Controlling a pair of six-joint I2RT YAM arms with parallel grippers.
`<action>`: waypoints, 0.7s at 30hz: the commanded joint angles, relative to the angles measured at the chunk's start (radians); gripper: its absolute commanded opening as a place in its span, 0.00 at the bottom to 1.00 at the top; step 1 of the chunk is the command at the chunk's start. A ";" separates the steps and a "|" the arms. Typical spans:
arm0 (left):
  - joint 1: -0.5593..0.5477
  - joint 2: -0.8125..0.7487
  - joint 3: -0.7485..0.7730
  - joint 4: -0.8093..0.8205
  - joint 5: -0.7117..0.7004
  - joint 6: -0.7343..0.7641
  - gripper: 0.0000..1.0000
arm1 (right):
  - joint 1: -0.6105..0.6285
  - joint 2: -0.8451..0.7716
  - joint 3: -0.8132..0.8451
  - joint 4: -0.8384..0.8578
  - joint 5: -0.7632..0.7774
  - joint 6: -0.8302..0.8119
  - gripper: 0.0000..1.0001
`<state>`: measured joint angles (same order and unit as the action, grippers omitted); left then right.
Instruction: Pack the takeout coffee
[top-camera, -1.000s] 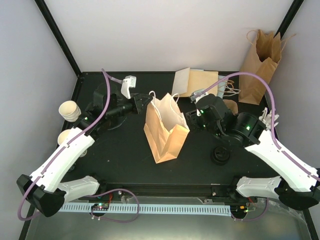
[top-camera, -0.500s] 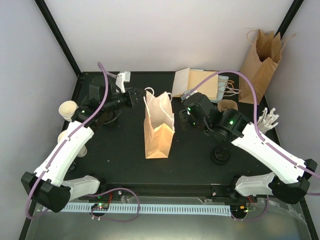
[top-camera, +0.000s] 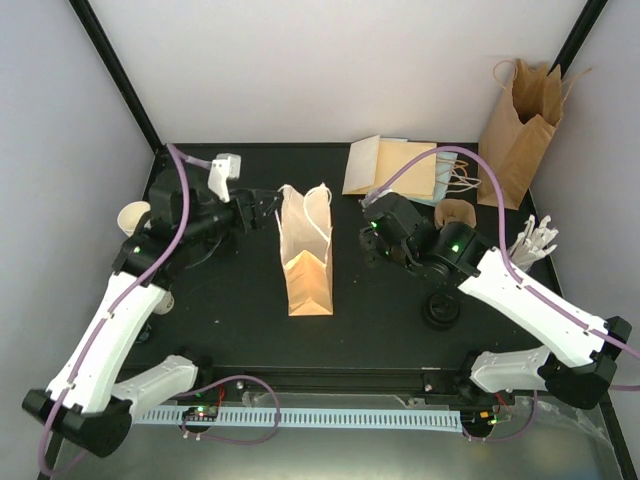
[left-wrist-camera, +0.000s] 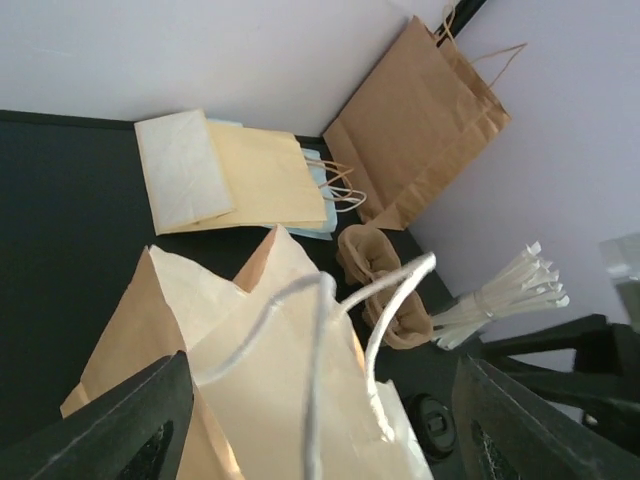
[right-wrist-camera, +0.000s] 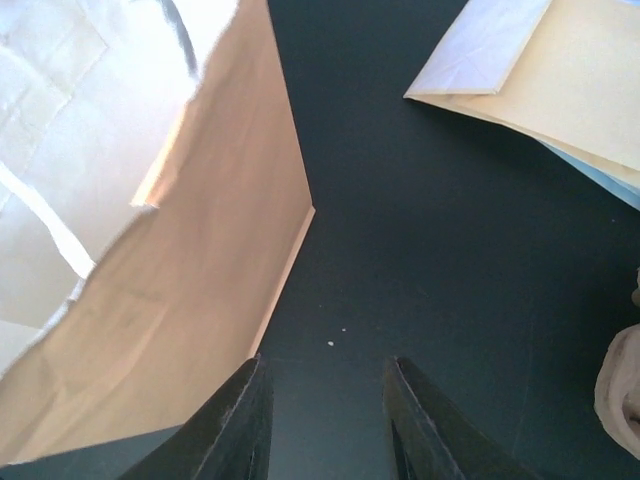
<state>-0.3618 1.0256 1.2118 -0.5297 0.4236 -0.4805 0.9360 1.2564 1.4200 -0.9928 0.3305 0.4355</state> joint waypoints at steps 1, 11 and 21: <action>0.006 -0.098 -0.024 -0.093 -0.060 0.056 0.76 | -0.004 -0.041 -0.039 0.022 0.025 0.017 0.34; 0.005 -0.329 -0.184 -0.198 -0.135 0.104 0.80 | -0.003 -0.113 -0.188 0.091 0.026 0.035 0.35; 0.004 -0.544 -0.600 -0.062 0.046 -0.005 0.80 | -0.003 -0.229 -0.472 0.316 -0.181 -0.008 0.43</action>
<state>-0.3611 0.5282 0.7231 -0.6636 0.3759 -0.4164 0.9356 1.0809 1.0409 -0.8173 0.2340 0.4393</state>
